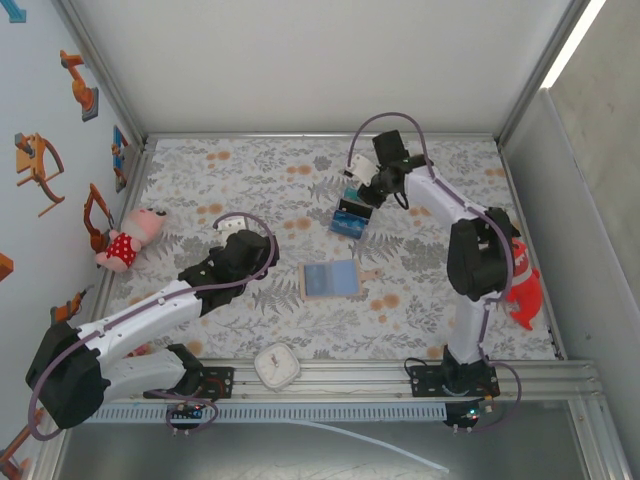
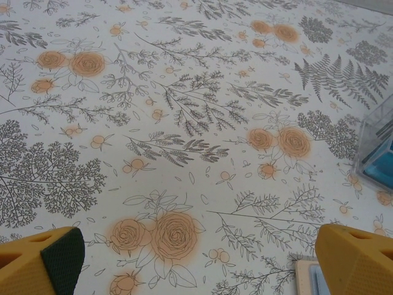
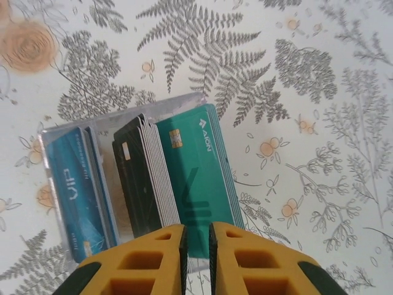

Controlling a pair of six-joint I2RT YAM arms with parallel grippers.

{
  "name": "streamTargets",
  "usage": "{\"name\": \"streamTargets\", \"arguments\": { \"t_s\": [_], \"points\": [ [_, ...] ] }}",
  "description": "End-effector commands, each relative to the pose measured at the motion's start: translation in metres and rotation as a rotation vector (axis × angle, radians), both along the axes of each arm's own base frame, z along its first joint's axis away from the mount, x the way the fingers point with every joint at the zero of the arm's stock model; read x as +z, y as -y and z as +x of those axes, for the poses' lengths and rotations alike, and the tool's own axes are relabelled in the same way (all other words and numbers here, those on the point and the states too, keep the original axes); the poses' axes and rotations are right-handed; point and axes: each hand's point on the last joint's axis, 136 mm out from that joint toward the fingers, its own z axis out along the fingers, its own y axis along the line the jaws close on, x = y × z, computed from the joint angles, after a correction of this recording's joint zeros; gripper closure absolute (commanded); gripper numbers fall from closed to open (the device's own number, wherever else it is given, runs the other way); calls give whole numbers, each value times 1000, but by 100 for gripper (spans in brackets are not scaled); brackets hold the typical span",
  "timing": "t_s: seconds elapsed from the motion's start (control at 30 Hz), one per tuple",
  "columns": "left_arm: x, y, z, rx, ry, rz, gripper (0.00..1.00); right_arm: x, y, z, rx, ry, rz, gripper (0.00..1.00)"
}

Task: Take the credit cards out of the card holder

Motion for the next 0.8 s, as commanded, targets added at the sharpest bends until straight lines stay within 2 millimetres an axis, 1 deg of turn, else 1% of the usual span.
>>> {"name": "streamTargets", "arguments": {
  "t_s": [0.0, 0.1, 0.23, 0.4, 0.5, 0.63, 0.67, 0.73, 0.77],
  "points": [
    [7, -2, 1, -4, 22, -16, 3, 49, -4, -10, -38, 77, 137, 83],
    [10, -3, 1, -1, 29, -19, 3, 71, -4, -24, -61, 116, 218, 82],
    [11, -5, 0, 0, 34, -25, 3, 97, -2, -46, -83, 152, 327, 81],
    [17, -7, -2, -1, 49, -34, 3, 120, 2, -74, -94, 201, 432, 80],
    [20, -10, -4, 0, 56, -41, 3, 130, 5, -90, -102, 222, 494, 75],
    [24, -15, -8, 6, 71, -55, 3, 142, 7, -112, -108, 231, 595, 47],
    [25, -17, -9, 9, 76, -59, 3, 144, 7, -118, -106, 227, 623, 35],
    [28, -19, -12, 11, 84, -66, 3, 147, 5, -128, -98, 203, 667, 1],
    [28, -21, -13, 15, 85, -67, 3, 149, 2, -133, -83, 188, 696, 1]
  ]
}}
